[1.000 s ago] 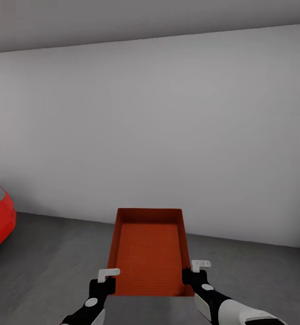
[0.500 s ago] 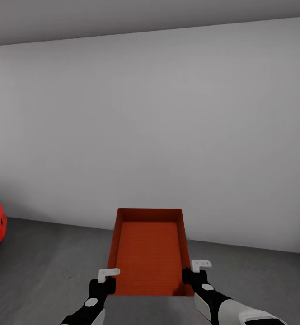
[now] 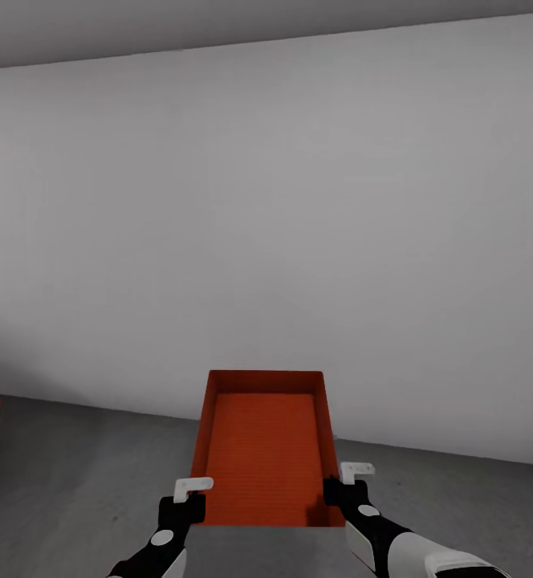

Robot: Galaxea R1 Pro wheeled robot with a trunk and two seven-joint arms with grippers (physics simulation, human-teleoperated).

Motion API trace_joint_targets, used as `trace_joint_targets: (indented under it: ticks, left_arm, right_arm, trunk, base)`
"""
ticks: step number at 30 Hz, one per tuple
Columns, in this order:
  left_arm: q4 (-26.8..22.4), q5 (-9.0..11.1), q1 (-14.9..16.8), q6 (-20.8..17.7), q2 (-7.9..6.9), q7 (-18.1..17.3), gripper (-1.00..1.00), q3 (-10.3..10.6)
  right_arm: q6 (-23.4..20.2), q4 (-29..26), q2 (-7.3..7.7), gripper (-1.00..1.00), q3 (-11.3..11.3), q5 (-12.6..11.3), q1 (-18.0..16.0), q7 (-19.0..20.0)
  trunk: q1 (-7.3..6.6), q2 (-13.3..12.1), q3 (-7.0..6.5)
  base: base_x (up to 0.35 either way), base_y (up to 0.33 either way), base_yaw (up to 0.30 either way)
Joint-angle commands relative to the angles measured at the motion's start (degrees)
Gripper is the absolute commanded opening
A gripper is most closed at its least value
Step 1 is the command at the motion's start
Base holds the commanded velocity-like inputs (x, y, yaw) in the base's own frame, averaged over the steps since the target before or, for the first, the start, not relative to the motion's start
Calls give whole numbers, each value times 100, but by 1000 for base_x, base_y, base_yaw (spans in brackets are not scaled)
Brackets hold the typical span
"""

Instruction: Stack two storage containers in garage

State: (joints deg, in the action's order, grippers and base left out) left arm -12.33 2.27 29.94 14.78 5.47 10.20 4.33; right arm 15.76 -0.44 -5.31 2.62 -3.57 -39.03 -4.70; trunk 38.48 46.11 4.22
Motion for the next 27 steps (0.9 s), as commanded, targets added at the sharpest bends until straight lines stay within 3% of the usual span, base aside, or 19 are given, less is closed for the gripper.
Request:
trace_joint_targets:
  ticks: [1, 13, 21, 27]
  left_arm:
    - [0, -24, 4, -1, -2, -1, -100, -46]
    - [-3, -24, 4, -1, -2, -1, -100, -46]
    - [-14, -24, 4, -1, -2, 2, -100, -46]
    - [-23, -24, 4, 7, -2, 7, -100, -46]
  right_arm:
    - [32, -9, 65, -100, -412, -100, -9, -110]
    - [32, -9, 65, -100, -412, -101, -10, -110]
    - [32, -9, 65, -100, -412, -104, -11, -110]
    - [26, -9, 65, -100, -412, -107, -10, -110]
  trunk:
    - [5, 7, 9]
    - [5, 7, 9]
    - [5, 7, 9]
    - [5, 7, 9]
  base:
    - [321, 71, -81]
    - [321, 71, -241]
    - [294, 69, -46]
    - [51, 12, -1]
